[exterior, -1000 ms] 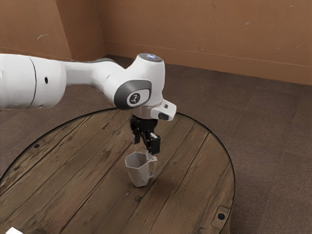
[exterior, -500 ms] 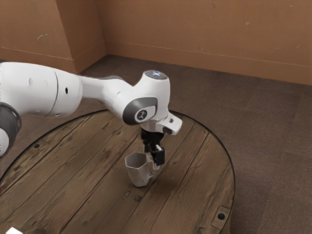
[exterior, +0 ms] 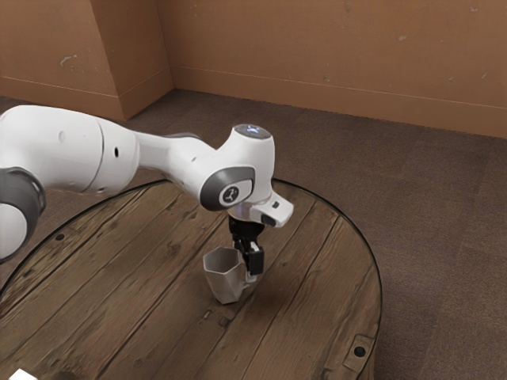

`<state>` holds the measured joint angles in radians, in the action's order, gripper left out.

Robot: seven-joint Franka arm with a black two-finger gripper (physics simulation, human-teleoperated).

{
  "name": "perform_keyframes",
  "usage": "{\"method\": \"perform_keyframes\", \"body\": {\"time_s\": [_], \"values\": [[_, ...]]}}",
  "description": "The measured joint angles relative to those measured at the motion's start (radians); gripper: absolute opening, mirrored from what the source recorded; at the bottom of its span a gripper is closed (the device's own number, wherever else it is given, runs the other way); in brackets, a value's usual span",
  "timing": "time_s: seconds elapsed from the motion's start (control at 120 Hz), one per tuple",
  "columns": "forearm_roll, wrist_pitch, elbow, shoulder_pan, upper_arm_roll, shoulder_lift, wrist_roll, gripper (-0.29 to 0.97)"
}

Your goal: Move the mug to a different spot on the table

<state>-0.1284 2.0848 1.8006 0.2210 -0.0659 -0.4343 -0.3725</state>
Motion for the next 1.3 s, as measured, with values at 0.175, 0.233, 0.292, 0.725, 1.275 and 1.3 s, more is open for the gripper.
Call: {"method": "perform_keyframes", "body": {"time_s": [0.175,0.233,0.292,0.725,1.275,1.3], "values": [[0.003,0.001,0.0,0.001,-0.001,-0.002,-0.023,0.68],[0.004,0.001,0.0,0.001,-0.001,-0.003,-0.031,0.67],[0.005,0.001,0.001,0.001,-0.001,-0.003,-0.038,0.66],[0.007,-0.036,0.011,0.003,-0.003,-0.01,-0.083,0.63],[-0.013,-0.051,0.007,0.0,0.0,-0.016,-0.106,0.35],[-0.012,-0.05,0.007,0.0,0.0,-0.016,-0.106,0.34]]}}
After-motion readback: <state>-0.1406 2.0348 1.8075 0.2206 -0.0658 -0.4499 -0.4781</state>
